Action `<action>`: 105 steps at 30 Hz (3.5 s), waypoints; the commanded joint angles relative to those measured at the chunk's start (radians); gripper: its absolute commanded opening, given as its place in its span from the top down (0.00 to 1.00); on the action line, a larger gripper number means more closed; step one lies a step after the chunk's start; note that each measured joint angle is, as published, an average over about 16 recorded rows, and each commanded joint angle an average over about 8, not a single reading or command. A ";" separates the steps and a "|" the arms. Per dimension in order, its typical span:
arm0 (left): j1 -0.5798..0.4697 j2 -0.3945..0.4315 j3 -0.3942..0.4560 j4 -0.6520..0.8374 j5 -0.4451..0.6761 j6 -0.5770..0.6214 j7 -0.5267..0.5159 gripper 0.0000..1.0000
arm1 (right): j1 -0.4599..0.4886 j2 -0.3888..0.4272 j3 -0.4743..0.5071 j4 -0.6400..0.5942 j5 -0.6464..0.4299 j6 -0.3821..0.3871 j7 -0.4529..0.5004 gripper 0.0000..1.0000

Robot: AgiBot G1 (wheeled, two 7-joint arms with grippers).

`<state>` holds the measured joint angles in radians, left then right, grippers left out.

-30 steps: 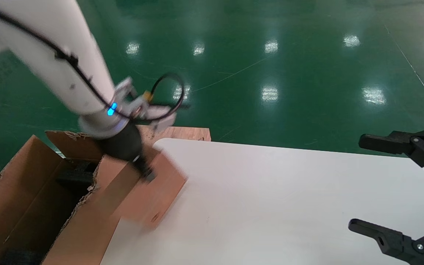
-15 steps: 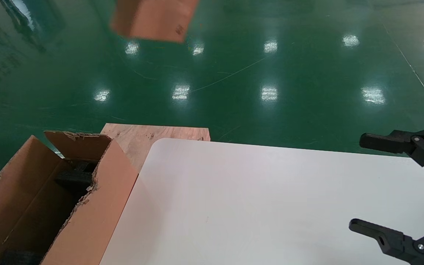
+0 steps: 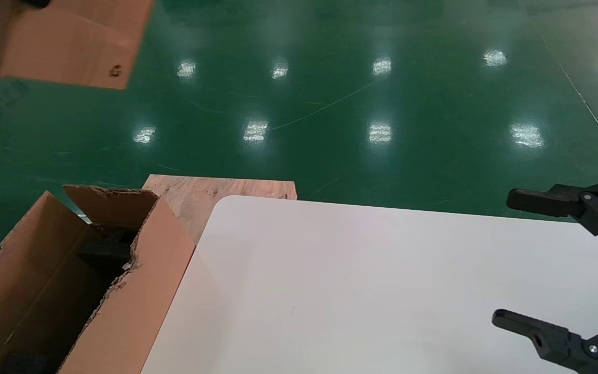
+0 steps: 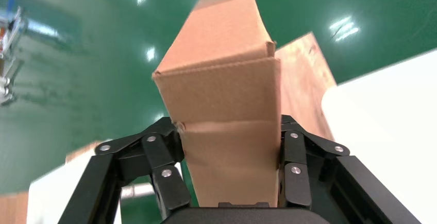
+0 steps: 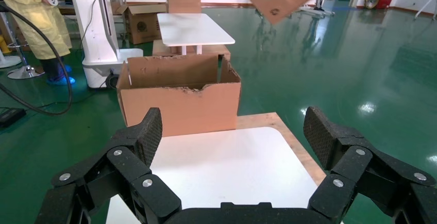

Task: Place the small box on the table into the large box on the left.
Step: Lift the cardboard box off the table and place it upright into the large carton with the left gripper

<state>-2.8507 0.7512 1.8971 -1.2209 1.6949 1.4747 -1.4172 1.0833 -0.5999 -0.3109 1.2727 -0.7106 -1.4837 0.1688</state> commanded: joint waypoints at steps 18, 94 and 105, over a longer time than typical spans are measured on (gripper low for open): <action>0.076 -0.064 0.322 -0.133 -0.136 0.091 -0.129 1.00 | 0.000 0.000 -0.001 0.000 0.000 0.000 0.000 0.00; 0.429 -0.042 0.452 0.109 -0.161 -0.097 -0.257 1.00 | 0.001 0.001 -0.003 0.000 0.002 0.001 -0.002 0.00; 0.404 -0.019 0.438 0.158 -0.232 -0.007 -0.244 1.00 | 0.001 0.001 -0.003 0.000 0.002 0.001 -0.002 0.00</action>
<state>-2.4366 0.7269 2.3407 -1.0631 1.4743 1.4552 -1.6619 1.0841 -0.5985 -0.3144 1.2727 -0.7082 -1.4823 0.1671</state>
